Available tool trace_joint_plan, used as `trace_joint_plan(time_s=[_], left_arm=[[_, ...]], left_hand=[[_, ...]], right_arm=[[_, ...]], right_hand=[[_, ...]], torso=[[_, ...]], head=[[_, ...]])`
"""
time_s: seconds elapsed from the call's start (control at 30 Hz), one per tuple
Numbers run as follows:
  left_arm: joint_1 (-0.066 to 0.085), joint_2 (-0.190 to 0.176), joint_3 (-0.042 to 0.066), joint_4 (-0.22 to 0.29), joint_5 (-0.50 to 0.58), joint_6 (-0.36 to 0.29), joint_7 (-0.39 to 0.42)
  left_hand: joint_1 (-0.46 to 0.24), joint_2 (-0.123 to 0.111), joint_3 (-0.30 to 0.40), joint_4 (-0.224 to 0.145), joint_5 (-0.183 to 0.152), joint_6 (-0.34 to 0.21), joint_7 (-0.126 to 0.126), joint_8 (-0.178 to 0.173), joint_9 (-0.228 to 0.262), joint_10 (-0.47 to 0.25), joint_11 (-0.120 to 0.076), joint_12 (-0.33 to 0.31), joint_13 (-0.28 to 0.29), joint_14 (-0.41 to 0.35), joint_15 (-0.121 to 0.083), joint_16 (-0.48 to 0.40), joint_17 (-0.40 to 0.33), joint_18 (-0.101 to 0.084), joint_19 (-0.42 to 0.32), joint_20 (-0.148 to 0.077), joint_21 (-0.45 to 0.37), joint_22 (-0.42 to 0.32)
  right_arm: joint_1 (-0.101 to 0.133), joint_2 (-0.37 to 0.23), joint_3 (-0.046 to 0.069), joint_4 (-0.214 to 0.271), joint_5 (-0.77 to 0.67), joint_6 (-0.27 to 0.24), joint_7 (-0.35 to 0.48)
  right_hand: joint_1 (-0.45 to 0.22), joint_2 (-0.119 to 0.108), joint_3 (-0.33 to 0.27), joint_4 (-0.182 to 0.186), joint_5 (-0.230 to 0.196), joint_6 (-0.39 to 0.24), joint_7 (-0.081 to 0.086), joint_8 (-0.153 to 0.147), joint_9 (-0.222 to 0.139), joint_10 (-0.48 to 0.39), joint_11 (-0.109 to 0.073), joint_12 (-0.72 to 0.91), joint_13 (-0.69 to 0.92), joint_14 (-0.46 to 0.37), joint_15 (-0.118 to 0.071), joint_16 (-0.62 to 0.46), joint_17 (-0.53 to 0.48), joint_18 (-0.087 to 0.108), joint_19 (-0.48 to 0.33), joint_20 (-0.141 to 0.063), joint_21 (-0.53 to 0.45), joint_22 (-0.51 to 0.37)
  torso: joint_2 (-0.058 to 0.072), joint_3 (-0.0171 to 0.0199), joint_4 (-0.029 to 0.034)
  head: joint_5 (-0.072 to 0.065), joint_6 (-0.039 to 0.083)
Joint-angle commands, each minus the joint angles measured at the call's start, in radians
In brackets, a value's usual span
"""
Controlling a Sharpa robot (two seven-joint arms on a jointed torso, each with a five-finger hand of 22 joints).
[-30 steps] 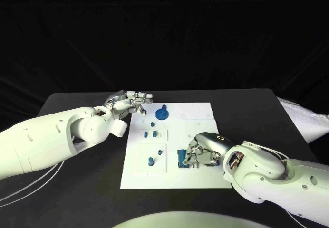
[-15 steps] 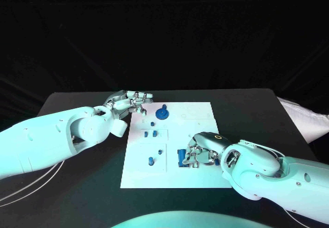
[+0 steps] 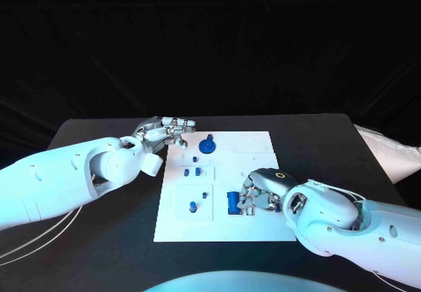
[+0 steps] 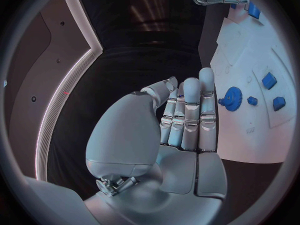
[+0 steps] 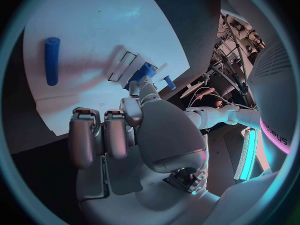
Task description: Assemble the parts on the task board
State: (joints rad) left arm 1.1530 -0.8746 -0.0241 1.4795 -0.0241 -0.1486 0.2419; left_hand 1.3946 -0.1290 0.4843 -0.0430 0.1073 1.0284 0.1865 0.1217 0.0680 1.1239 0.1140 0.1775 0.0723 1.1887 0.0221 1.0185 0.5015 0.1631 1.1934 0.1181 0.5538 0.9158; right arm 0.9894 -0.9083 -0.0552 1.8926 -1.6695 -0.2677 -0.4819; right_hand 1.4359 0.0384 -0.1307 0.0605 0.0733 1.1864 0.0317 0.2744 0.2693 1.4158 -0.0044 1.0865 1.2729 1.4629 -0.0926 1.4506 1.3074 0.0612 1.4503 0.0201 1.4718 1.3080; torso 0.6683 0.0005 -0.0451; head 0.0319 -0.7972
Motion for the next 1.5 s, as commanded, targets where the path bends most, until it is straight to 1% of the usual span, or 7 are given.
trace_joint_plan(time_s=[0.03, 0.17, 0.4, 0.8, 1.07, 1.2, 1.5], left_arm=[[-0.001, 0.0, 0.001, 0.002, 0.004, 0.018, 0.004], [-0.001, -0.001, 0.0, 0.002, 0.004, 0.018, 0.004], [-0.001, -0.006, 0.0, 0.008, 0.004, 0.015, 0.005], [-0.001, -0.006, 0.0, 0.013, 0.004, 0.016, 0.005], [-0.001, -0.004, 0.0, 0.011, 0.004, 0.018, 0.005], [-0.001, -0.003, 0.0, 0.01, 0.004, 0.018, 0.004], [-0.002, -0.004, 0.0, 0.008, 0.004, 0.018, 0.002]], left_hand=[[-0.003, 0.004, -0.006, 0.0, 0.004, -0.007, 0.002, 0.005, -0.001, -0.008, -0.002, 0.006, -0.001, -0.005, -0.001, -0.006, -0.001, 0.019, -0.004, -0.001, -0.006, -0.001], [-0.003, 0.004, -0.006, 0.0, 0.004, -0.007, 0.002, 0.005, -0.001, -0.008, -0.002, 0.006, -0.001, -0.005, -0.001, -0.006, -0.001, 0.019, -0.004, -0.001, -0.006, -0.001], [-0.003, 0.004, -0.006, 0.0, 0.004, -0.007, 0.002, 0.005, -0.001, -0.008, -0.002, 0.006, -0.001, -0.005, -0.001, -0.006, -0.001, 0.019, -0.004, -0.001, -0.006, -0.001], [-0.003, 0.004, -0.006, 0.0, 0.004, -0.007, 0.002, 0.005, -0.001, -0.008, -0.002, 0.006, -0.001, -0.005, -0.001, -0.006, -0.001, 0.019, -0.004, -0.001, -0.006, -0.001], [-0.003, 0.004, -0.006, 0.0, 0.004, -0.007, 0.002, 0.005, -0.001, -0.008, -0.002, 0.006, -0.001, -0.005, -0.001, -0.006, -0.001, 0.019, -0.004, -0.001, -0.006, -0.001], [-0.003, 0.004, -0.006, 0.0, 0.004, -0.007, 0.002, 0.005, -0.001, -0.008, -0.002, 0.006, -0.001, -0.005, -0.001, -0.006, -0.001, 0.019, -0.004, -0.001, -0.006, -0.001], [-0.003, 0.004, -0.006, 0.0, 0.004, -0.007, 0.002, 0.005, -0.001, -0.008, -0.002, 0.006, -0.001, -0.005, -0.001, -0.006, -0.001, 0.019, -0.004, -0.001, -0.006, -0.001]], right_arm=[[-0.002, -0.014, 0.0, 0.012, 0.0, -0.069, 0.002], [-0.001, -0.053, 0.001, 0.037, 0.082, -0.126, 0.042], [0.028, -0.157, 0.002, 0.066, 0.219, -0.088, 0.04], [0.035, -0.242, -0.001, 0.043, 0.168, -0.013, -0.076], [0.024, -0.229, -0.003, 0.025, 0.136, 0.02, -0.102], [0.016, -0.212, -0.003, 0.014, 0.132, 0.028, -0.105], [0.004, -0.182, -0.003, 0.003, 0.131, 0.041, -0.105]], right_hand=[[0.0, -0.002, -0.005, 0.002, 0.018, -0.009, 0.003, -0.003, -0.001, 0.04, -0.035, 0.08, 0.014, 0.071, -0.005, -0.008, 0.063, -0.019, 0.004, -0.003, 0.003, 0.097], [-0.018, -0.007, -0.013, 0.012, 0.058, -0.065, 0.03, -0.041, -0.016, 0.02, -0.014, 0.037, -0.011, 0.068, 0.01, -0.018, 0.048, -0.019, 0.002, 0.006, 0.001, 0.095], [-0.027, 0.016, -0.005, 0.026, 0.072, -0.125, 0.063, -0.103, -0.048, -0.017, 0.013, -0.064, -0.075, 0.065, 0.032, -0.029, 0.034, -0.019, 0.002, 0.027, 0.001, 0.095], [-0.112, 0.021, -0.033, 0.101, 0.11, -0.1, 0.064, -0.129, -0.073, -0.033, 0.018, -0.132, -0.117, 0.059, 0.039, -0.051, 0.006, -0.015, -0.005, 0.039, -0.006, 0.085], [-0.125, 0.009, -0.045, 0.126, 0.12, -0.073, 0.057, -0.126, -0.072, -0.032, 0.012, -0.138, -0.119, 0.059, 0.035, -0.053, 0.007, -0.015, -0.005, 0.036, -0.006, 0.086], [-0.128, 0.0, -0.059, 0.141, 0.171, -0.067, 0.055, -0.131, -0.073, -0.029, 0.01, -0.139, -0.119, 0.06, 0.033, -0.053, 0.008, -0.016, -0.005, 0.034, -0.006, 0.086], [-0.123, -0.002, -0.062, 0.142, 0.177, -0.062, 0.053, -0.131, -0.073, -0.025, 0.009, -0.129, -0.112, 0.061, 0.032, -0.05, 0.013, -0.016, -0.002, 0.033, -0.004, 0.09]], torso=[[0.0, 0.0002, 0.0003], [0.0, -0.0003, 0.0001], [-0.001, -0.0019, -0.0055], [-0.001, 0.0001, -0.0136], [0.0, -0.0003, -0.0099], [0.001, -0.0007, -0.0097], [0.001, -0.0007, -0.0108]], head=[[-0.001, 0.002], [-0.003, 0.002], [-0.017, 0.008], [-0.03, 0.012], [-0.033, 0.014], [-0.032, 0.015], [-0.029, 0.012]])
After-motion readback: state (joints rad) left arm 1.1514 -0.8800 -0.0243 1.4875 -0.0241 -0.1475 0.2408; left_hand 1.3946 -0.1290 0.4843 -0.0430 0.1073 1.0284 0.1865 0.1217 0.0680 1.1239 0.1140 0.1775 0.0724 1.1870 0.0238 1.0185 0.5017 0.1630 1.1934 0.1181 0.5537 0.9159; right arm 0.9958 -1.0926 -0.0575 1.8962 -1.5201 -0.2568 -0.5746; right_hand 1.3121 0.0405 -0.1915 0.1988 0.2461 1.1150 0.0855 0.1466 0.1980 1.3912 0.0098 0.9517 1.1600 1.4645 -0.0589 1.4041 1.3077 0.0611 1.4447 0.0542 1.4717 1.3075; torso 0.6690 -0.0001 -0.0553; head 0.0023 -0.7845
